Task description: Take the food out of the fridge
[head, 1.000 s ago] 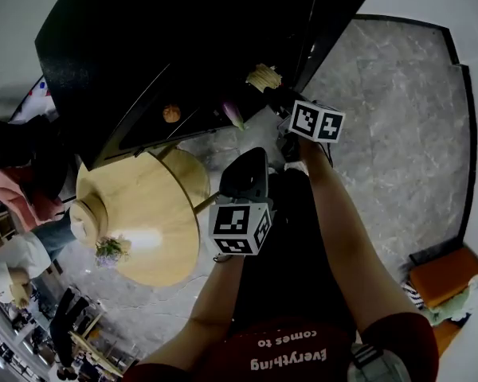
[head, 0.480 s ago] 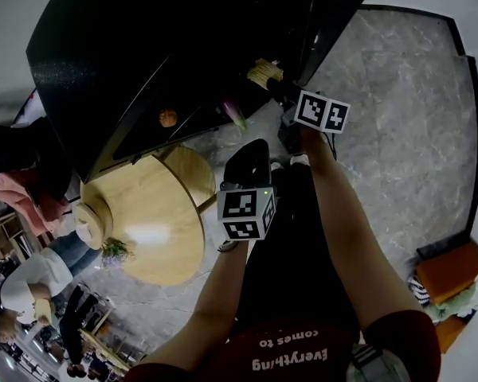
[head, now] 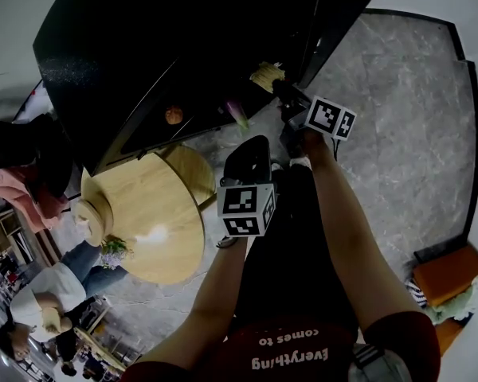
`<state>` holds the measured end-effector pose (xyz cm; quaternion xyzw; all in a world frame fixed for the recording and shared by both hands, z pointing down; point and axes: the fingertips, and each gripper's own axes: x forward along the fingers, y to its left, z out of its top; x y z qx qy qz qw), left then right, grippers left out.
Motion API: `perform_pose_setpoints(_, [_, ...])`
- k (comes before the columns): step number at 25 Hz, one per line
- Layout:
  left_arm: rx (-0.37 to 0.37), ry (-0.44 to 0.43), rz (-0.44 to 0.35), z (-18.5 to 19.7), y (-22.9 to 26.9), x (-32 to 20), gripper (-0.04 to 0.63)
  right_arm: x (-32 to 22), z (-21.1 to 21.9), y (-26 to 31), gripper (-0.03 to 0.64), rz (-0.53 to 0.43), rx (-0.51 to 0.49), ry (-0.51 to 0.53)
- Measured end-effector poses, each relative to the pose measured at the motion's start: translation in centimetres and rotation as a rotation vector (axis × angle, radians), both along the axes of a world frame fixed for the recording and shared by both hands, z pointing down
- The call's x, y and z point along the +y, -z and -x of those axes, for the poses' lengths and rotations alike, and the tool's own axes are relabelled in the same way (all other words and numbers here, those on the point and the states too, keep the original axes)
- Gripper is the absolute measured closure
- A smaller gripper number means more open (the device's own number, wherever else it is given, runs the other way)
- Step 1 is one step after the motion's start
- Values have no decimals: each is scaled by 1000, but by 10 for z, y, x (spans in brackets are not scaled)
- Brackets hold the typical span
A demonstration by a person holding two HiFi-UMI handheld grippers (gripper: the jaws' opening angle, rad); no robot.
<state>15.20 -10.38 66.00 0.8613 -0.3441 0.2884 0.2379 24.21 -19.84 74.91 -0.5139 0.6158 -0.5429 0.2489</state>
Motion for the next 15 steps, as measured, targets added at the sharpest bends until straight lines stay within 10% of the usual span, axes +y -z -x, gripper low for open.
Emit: perform_pose_setpoints(15, [69,-23,-92,15,91,4,594,53,7,110,581,-83,-38,12])
